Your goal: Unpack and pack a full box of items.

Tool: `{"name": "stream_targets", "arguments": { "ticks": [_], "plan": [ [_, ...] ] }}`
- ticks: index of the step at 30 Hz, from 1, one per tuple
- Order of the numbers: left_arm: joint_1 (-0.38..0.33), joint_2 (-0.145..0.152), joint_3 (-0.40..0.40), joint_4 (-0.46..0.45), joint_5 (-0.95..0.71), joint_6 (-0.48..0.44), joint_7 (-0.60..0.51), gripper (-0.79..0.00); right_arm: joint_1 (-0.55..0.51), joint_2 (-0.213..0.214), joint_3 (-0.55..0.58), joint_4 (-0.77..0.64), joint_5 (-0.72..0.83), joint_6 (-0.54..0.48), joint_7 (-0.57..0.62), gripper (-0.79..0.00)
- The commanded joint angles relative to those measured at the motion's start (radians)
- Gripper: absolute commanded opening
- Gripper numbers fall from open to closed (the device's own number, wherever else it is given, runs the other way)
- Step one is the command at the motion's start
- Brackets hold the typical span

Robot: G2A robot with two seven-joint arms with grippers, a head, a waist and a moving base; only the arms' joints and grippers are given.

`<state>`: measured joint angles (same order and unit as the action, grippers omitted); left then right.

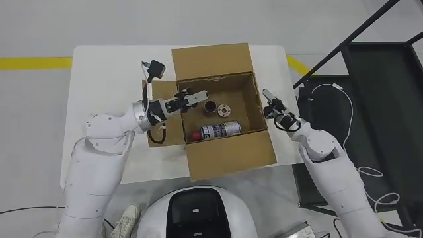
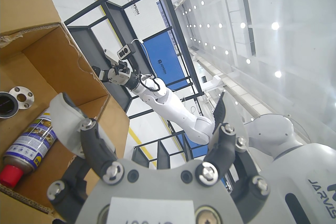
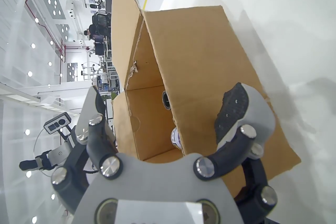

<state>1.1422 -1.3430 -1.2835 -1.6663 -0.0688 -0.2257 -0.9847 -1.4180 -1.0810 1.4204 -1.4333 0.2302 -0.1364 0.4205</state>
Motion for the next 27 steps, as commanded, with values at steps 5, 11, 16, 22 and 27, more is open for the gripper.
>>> {"name": "stream_targets", "arguments": {
  "ticks": [5, 11, 16, 22, 27],
  "plan": [
    [0.028, 0.011, -0.016, 0.002, -0.021, -0.017, -0.001, 0.0, 0.017, -0.007, -0.034, 0.003, -0.01, 0.001, 0.018, 0.0],
    [0.049, 0.021, -0.033, -0.001, -0.042, -0.027, 0.009, 0.0, 0.029, -0.013, -0.061, -0.002, -0.004, 0.013, 0.057, 0.0],
    [0.06, 0.029, -0.056, -0.011, -0.075, -0.054, 0.022, 0.0, 0.007, -0.011, -0.031, -0.03, 0.008, -0.01, 0.046, 0.0],
    [0.088, 0.039, -0.115, -0.029, -0.128, -0.095, 0.072, 0.0, -0.037, -0.002, 0.028, -0.134, -0.057, -0.064, 0.015, 0.0],
    [0.131, 0.05, -0.189, -0.04, -0.181, -0.12, 0.114, 0.0, -0.052, 0.002, 0.034, -0.27, -0.156, -0.107, 0.03, 0.0]
  ]
}}
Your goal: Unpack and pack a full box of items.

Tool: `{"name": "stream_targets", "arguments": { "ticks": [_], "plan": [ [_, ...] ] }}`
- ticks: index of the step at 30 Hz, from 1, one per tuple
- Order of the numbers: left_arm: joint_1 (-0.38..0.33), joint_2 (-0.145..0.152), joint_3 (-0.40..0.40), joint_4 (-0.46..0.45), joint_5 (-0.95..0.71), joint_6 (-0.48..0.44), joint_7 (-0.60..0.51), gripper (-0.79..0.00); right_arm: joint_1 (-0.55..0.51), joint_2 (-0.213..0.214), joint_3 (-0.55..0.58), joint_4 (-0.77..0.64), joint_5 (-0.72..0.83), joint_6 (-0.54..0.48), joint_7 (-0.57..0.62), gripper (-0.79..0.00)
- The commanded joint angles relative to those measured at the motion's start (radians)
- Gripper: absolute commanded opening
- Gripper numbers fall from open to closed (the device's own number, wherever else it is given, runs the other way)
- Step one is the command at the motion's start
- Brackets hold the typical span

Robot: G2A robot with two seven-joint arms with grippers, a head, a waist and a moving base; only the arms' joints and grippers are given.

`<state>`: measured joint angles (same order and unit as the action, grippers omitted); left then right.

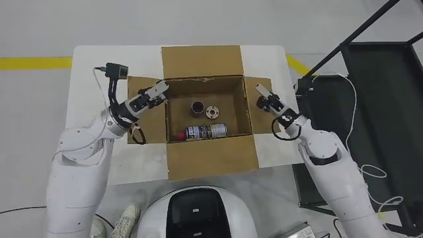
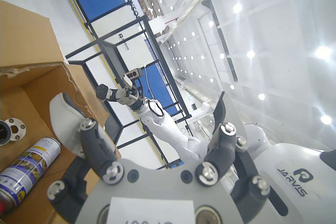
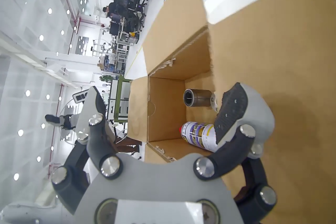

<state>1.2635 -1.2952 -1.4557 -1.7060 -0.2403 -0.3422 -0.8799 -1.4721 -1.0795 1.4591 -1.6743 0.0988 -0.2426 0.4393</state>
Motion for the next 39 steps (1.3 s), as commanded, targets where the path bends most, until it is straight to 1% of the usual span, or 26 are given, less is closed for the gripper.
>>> {"name": "stream_targets", "arguments": {
  "ticks": [1, 6, 11, 13, 16, 19, 23, 28, 33, 39],
  "plan": [
    [0.019, 0.004, -0.031, -0.001, -0.02, -0.008, 0.019, 0.0, 0.008, 0.002, -0.014, -0.055, -0.058, 0.003, 0.028, 0.0],
    [0.059, 0.013, -0.089, 0.004, -0.071, -0.023, 0.049, 0.0, 0.083, 0.001, -0.123, -0.137, -0.293, 0.089, 0.126, 0.0],
    [0.084, 0.02, -0.13, 0.007, -0.104, -0.035, 0.071, 0.0, 0.188, -0.01, -0.251, -0.113, -0.489, 0.175, 0.186, 0.0],
    [0.095, 0.022, -0.145, 0.016, -0.129, -0.041, 0.082, 0.0, 0.222, -0.016, -0.294, -0.088, -0.54, 0.203, 0.206, 0.0],
    [0.104, 0.026, -0.166, 0.043, -0.158, -0.044, 0.094, 0.0, 0.257, -0.024, -0.331, -0.055, -0.56, 0.218, 0.205, 0.0],
    [0.101, 0.031, -0.186, 0.072, -0.17, -0.029, 0.089, 0.0, 0.277, -0.029, -0.349, -0.033, -0.571, 0.211, 0.2, 0.0],
    [0.08, 0.042, -0.216, 0.094, -0.137, 0.02, 0.077, 0.0, 0.277, -0.029, -0.349, -0.033, -0.571, 0.211, 0.2, 0.0],
    [0.045, 0.056, -0.254, 0.124, -0.097, 0.108, 0.07, 0.0, 0.277, -0.029, -0.349, -0.033, -0.571, 0.211, 0.2, 0.0],
    [0.02, 0.066, -0.26, 0.144, -0.078, 0.161, 0.058, 0.0, 0.277, -0.029, -0.349, -0.033, -0.571, 0.211, 0.2, 0.0],
    [0.018, 0.066, -0.258, 0.147, -0.078, 0.163, 0.058, 0.0, 0.277, -0.029, -0.349, -0.033, -0.571, 0.211, 0.2, 0.0]
  ]
}}
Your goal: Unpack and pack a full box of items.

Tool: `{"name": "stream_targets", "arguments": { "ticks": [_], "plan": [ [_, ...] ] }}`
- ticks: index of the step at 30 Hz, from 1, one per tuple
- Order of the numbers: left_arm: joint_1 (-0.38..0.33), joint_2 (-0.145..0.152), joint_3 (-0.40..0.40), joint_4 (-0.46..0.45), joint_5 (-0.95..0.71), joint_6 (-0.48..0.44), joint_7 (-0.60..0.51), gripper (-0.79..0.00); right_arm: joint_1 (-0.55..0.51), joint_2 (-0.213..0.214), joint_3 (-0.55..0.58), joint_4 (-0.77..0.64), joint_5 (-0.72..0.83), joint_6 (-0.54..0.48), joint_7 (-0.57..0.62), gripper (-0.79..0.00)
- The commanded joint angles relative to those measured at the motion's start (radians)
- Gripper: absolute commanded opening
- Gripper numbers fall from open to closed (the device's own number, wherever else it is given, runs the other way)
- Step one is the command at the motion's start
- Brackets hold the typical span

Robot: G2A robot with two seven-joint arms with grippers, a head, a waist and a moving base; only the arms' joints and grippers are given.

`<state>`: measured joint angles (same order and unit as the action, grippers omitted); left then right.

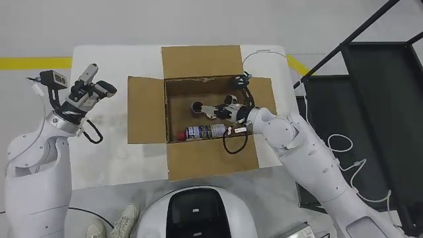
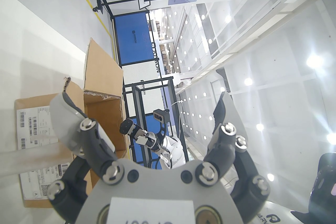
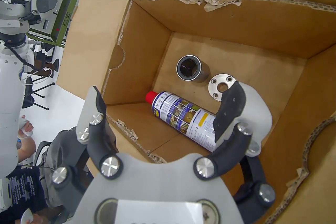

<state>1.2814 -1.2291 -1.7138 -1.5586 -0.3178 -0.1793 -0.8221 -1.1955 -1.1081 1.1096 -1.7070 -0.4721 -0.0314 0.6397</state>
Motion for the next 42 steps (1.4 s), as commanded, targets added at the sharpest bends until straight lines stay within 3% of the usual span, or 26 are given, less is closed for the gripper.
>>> {"name": "stream_targets", "arguments": {
  "ticks": [1, 7, 10, 15, 23, 37, 42],
  "plan": [
    [0.0, 0.0, 0.0, 0.0, 0.0, 0.0, 0.0, 0.0, 0.0, 0.0, 0.0, 0.0, 0.0, 0.0, 0.0, 0.0],
    [0.0, 0.0, 0.0, 0.0, 0.0, 0.0, 0.0, 0.0, 0.003, -0.003, -0.007, -0.007, -0.004, 0.001, -0.017, 0.0],
    [0.0, 0.0, 0.0, 0.0, 0.0, 0.0, 0.0, 0.0, 0.054, -0.01, -0.048, 0.015, -0.051, 0.019, 0.039, 0.0],
    [0.0, 0.0, 0.0, 0.0, 0.0, 0.0, 0.0, 0.0, 0.168, -0.04, -0.193, 0.072, -0.214, 0.127, 0.107, 0.0],
    [0.0, 0.0, 0.0, 0.0, 0.0, 0.0, 0.0, 0.0, 0.318, -0.114, -0.372, 0.218, -0.278, 0.24, 0.106, 0.0],
    [0.0, 0.0, 0.0, 0.0, 0.0, 0.0, 0.0, 0.0, 0.311, -0.118, -0.375, 0.219, -0.272, 0.226, 0.093, 0.0],
    [0.0, 0.0, 0.0, 0.0, 0.0, 0.0, 0.0, 0.0, 0.341, -0.138, -0.412, 0.25, -0.294, 0.22, 0.111, 0.0]
  ]
}}
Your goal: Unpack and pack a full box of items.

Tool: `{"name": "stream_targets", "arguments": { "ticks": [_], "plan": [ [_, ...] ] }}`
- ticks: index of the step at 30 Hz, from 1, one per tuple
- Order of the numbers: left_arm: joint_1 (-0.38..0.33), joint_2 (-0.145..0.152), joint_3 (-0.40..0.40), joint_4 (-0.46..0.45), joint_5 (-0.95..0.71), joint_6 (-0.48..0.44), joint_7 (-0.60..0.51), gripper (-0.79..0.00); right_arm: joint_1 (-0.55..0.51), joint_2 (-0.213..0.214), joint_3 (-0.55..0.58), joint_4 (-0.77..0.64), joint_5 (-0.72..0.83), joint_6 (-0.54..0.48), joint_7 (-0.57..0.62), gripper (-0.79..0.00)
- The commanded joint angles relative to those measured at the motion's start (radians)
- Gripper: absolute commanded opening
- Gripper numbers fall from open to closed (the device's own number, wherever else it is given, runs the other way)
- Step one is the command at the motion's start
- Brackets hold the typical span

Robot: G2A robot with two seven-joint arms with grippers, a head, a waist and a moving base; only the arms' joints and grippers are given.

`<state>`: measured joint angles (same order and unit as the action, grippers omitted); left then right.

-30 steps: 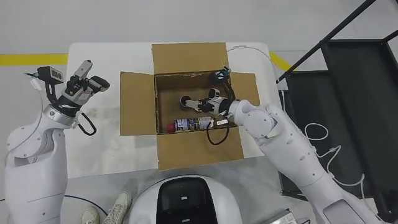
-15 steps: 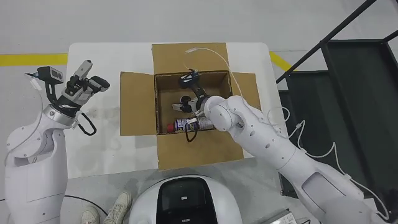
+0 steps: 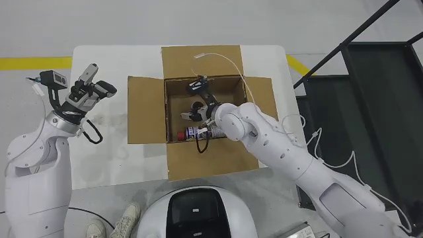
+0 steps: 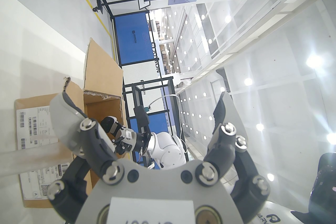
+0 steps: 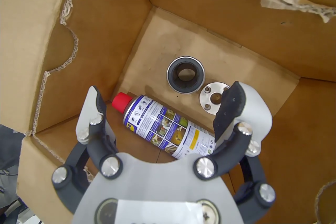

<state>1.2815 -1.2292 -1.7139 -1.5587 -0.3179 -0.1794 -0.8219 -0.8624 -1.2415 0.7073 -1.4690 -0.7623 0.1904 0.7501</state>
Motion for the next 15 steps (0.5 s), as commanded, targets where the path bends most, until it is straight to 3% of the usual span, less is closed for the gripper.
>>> {"name": "stream_targets", "arguments": {
  "ticks": [1, 8, 15],
  "plan": [
    [0.0, 0.0, 0.0, 0.0, 0.0, 0.0, 0.0, 0.0, 0.016, -0.011, -0.023, 0.027, -0.01, -0.003, 0.001, 0.0],
    [0.0, 0.0, 0.0, 0.0, 0.0, 0.0, 0.0, 0.0, 0.064, -0.064, -0.105, 0.13, -0.061, 0.062, -0.021, 0.0],
    [0.0, 0.0, 0.0, 0.0, 0.0, 0.0, 0.0, 0.0, 0.07, -0.1, -0.107, 0.211, -0.023, 0.087, -0.088, 0.0]
  ]
}}
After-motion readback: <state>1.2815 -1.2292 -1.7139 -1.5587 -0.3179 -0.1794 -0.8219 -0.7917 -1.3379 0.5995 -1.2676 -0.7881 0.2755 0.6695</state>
